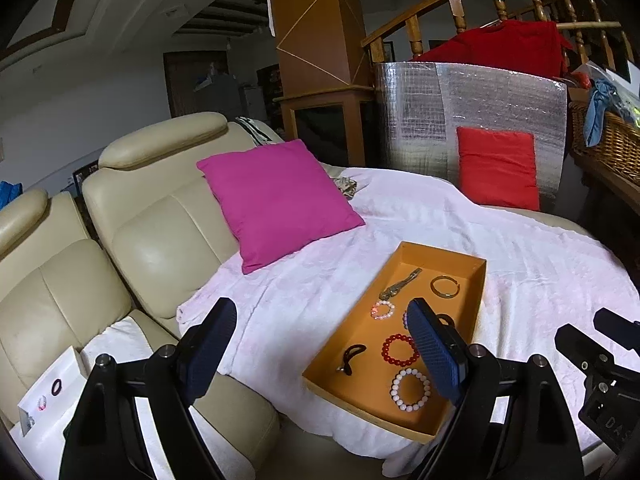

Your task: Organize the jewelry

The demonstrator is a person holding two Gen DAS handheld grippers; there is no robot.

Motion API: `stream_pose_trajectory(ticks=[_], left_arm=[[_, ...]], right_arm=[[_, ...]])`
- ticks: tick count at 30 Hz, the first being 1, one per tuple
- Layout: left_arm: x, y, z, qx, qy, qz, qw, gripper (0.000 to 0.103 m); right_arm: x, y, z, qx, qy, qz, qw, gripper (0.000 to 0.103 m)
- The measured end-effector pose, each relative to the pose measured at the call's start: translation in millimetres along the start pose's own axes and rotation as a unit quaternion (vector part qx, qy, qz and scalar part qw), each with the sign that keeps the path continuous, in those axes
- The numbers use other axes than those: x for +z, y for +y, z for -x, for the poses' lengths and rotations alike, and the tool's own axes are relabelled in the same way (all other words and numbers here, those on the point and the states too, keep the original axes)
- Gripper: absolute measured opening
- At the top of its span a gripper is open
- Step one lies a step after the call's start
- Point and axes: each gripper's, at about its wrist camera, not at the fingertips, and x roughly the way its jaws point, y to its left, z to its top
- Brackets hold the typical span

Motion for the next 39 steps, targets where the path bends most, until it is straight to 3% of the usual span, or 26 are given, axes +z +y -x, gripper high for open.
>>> stream_pose_trajectory(ticks=[11, 24, 39], left_arm=[[-4, 7, -11, -0.022, -0.001, -0.002, 0.9997, 0.088], [-3, 10, -31, -0.005, 0.008, 0.001, 1.0000, 0.087], [8, 1, -66, 0.010, 0.027, -0.010, 0.9995, 0.087]], right_arm=[[0, 14, -12, -0.004, 0.003, 0.007, 1.000, 0.066], [0, 29, -36, 0.008, 0.019, 0.043, 0.999, 0.066], [13, 18, -82, 0.021, 0.044, 0.027, 0.998, 0.066]])
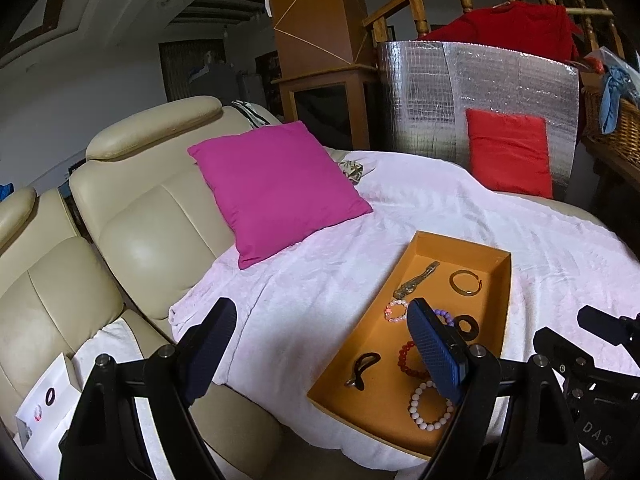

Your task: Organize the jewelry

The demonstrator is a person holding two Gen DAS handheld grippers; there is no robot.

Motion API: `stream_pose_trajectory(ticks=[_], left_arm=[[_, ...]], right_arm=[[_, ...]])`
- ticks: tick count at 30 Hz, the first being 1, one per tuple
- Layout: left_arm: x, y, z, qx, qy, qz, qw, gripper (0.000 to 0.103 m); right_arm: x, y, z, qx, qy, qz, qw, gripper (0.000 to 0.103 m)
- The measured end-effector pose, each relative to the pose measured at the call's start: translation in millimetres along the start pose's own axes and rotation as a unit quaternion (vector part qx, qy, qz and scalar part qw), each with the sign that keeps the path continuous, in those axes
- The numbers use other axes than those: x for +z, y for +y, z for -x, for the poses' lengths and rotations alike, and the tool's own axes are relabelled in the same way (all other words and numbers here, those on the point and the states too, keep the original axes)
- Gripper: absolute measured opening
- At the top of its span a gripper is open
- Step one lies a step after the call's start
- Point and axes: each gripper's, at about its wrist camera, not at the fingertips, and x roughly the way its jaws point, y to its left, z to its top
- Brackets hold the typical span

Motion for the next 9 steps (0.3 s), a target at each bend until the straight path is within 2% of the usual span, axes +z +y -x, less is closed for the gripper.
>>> stream_pose_trajectory(ticks=[6, 9], left_arm=[[2, -15, -2, 0.012, -0.003, -0.015, 0.9998, 0.087], [7, -43, -2, -0.005, -0.004, -0.039, 0.9992, 0.087]], right_arm=[[3, -18, -6, 0.011, -0.003, -0.017, 1.000, 0.066], [3, -45, -2, 0.003, -0.013, -0.036, 0.999, 0.066]])
